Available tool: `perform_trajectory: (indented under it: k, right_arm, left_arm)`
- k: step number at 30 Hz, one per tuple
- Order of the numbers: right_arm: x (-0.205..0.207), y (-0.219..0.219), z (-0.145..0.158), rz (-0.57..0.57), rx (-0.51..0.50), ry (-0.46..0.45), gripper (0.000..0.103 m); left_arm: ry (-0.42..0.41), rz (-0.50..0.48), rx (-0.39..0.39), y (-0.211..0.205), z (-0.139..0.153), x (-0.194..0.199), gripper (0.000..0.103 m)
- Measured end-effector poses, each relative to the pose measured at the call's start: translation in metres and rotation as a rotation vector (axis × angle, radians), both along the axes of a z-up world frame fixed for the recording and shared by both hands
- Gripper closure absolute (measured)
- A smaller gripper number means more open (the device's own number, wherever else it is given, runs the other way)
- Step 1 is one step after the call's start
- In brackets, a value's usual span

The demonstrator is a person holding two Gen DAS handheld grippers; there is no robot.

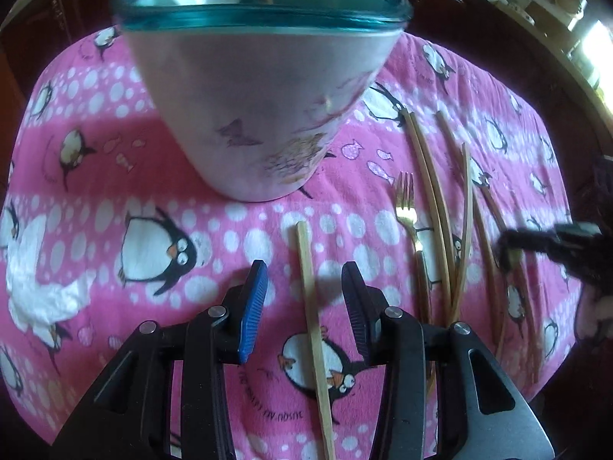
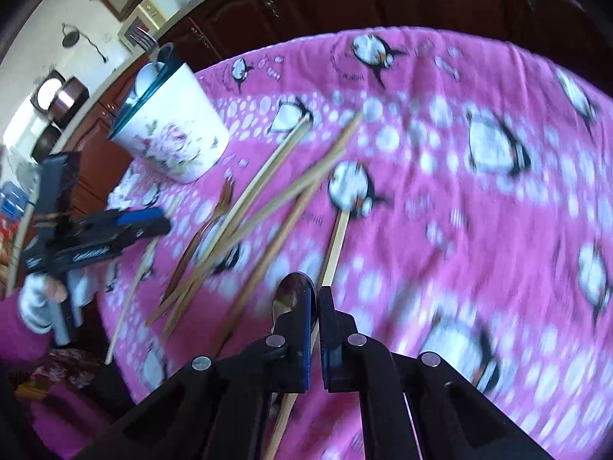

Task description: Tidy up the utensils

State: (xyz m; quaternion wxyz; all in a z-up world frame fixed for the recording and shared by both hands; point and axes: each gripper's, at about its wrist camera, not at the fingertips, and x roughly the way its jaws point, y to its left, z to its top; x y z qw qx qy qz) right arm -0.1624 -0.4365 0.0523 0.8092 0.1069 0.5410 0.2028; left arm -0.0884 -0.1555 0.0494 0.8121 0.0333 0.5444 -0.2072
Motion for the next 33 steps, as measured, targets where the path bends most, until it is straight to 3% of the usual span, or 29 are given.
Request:
perform_trajectory:
  k: [3, 7, 10, 15, 16, 18, 19, 25, 33]
  right_arm:
    - [-0.018, 0.003, 0.0, -0.006, 0.029, 0.015, 0.1]
    - [-0.03, 0.017, -0.002, 0.081, 0.064, 0.065, 0.1]
    - [-0.029, 0.024, -0.007, 0.111, 0.032, 0.074, 0.099]
    - [-0.019, 0.025, -0.015, 0.116, 0.123, 0.088, 0.098]
    - [-0.017, 0.025, -0.016, 0.111, 0.138, 0.091, 0.098]
    - [-0.02, 0.028, -0.016, 0.094, 0.137, 0.078, 0.098]
    - [-0.023, 0.029, -0.012, 0.084, 0.126, 0.068, 0.098]
    - [-0.038, 0.021, 0.015, 0.036, 0.115, 0.005, 0.1]
    - [-0.038, 0.02, 0.075, 0.004, 0.103, -0.133, 0.1]
  left_arm:
    - [-0.014, -0.024, 0.025, -0.004, -0.002, 0.0, 0.063]
    - [-0.025, -0.051, 0.049, -0.014, -0.004, 0.0, 0.063]
    - [-0.022, -0.066, 0.057, -0.019, -0.004, 0.001, 0.063]
    - [-0.014, -0.084, 0.067, -0.026, -0.005, 0.004, 0.063]
    - [-0.015, -0.083, 0.066, -0.025, -0.005, 0.004, 0.066]
    - [-0.025, -0.076, 0.066, -0.026, -0.005, 0.006, 0.09]
    - [-0.022, -0.069, 0.056, -0.024, -0.004, 0.008, 0.097]
    - [-0.021, -0.015, -0.037, -0.006, 0.013, -0.002, 0.099]
    - [-0.144, 0.023, -0.199, 0.025, 0.092, -0.028, 0.099]
